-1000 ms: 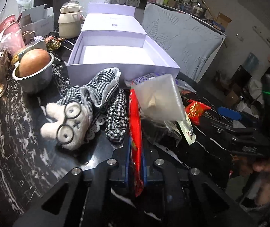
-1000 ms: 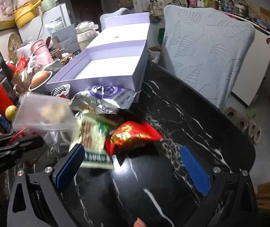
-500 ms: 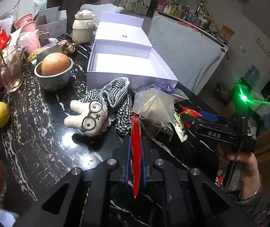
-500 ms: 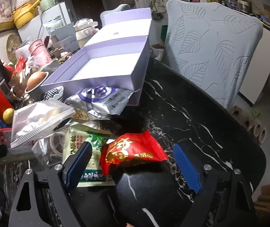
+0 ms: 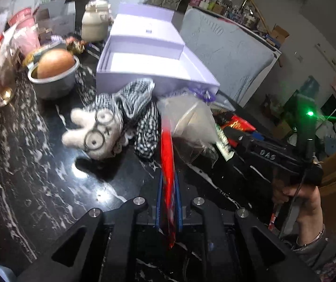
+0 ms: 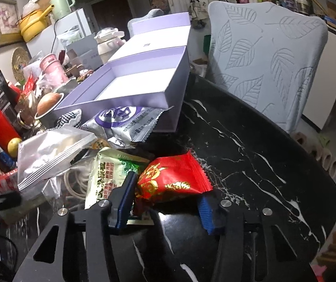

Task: Organize soft objects
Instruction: 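Close the right gripper on the red candy packet while the left gripper lifts the stick packet, then carry the stick packet and candy packet in both grippers over the lavender box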

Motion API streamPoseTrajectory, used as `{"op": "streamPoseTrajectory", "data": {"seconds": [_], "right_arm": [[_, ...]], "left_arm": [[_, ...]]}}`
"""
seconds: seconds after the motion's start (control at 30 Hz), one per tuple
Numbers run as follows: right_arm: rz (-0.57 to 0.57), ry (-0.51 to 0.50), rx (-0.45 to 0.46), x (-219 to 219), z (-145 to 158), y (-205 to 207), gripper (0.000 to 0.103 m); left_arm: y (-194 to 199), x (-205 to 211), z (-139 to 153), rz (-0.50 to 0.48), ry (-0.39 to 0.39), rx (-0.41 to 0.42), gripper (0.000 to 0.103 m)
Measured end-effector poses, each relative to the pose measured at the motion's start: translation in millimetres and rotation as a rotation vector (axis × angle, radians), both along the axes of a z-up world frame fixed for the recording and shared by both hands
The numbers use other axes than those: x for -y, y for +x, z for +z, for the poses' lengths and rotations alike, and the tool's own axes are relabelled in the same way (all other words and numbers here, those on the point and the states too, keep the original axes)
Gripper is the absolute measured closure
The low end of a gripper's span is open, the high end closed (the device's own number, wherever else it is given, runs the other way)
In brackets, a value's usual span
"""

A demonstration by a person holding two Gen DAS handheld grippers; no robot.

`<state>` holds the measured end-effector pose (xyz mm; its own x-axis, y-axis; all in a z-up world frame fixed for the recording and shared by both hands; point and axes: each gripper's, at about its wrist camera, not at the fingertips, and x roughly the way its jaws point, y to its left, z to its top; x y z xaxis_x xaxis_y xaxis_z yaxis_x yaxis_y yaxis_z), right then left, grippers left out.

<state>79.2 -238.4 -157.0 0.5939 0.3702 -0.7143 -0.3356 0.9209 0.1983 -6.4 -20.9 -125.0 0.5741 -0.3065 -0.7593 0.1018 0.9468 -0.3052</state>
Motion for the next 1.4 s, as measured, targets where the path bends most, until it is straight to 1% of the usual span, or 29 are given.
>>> {"op": "streamPoseTrajectory", "data": {"seconds": [0.23,0.3,0.43,0.53,0.6,0.67,0.93,1.1,1.4], "right_arm": [[-0.039,0.0,0.01,9.0,0.4,-18.7,0.059],[-0.045,-0.004,0.009,11.4,0.8,-25.9,0.059],[-0.047,-0.01,0.004,14.3,2.5,-39.9,0.059],[-0.052,-0.014,0.001,16.5,3.8,-47.8,0.059],[-0.059,-0.013,-0.001,18.7,4.3,-52.7,0.059],[-0.068,-0.011,0.003,21.5,5.7,-58.3,0.059],[-0.056,0.003,0.022,22.7,16.4,-81.8,0.059],[-0.027,0.015,0.032,16.5,23.1,-94.5,0.059],[0.025,0.028,0.062,0.9,41.4,-108.9,0.059]], "left_arm": [[12.0,-5.0,-20.5,0.017,-0.026,-0.055,0.093],[14.2,-5.2,-22.5,0.016,-0.036,-0.051,0.093],[19.2,-1.6,-26.2,0.011,-0.03,-0.054,0.093],[16.2,1.2,-25.2,0.01,-0.006,-0.033,0.093],[9.5,5.7,-21.2,0.012,0.037,0.001,0.093],[4.6,8.0,-15.8,0.007,0.047,0.021,0.093],[-21.1,6.0,5.4,0.015,0.058,0.078,0.094],[-37.1,1.8,21.8,0.028,0.053,0.115,0.094],[-59.0,-1.1,48.0,0.032,0.07,0.173,0.094]]}}
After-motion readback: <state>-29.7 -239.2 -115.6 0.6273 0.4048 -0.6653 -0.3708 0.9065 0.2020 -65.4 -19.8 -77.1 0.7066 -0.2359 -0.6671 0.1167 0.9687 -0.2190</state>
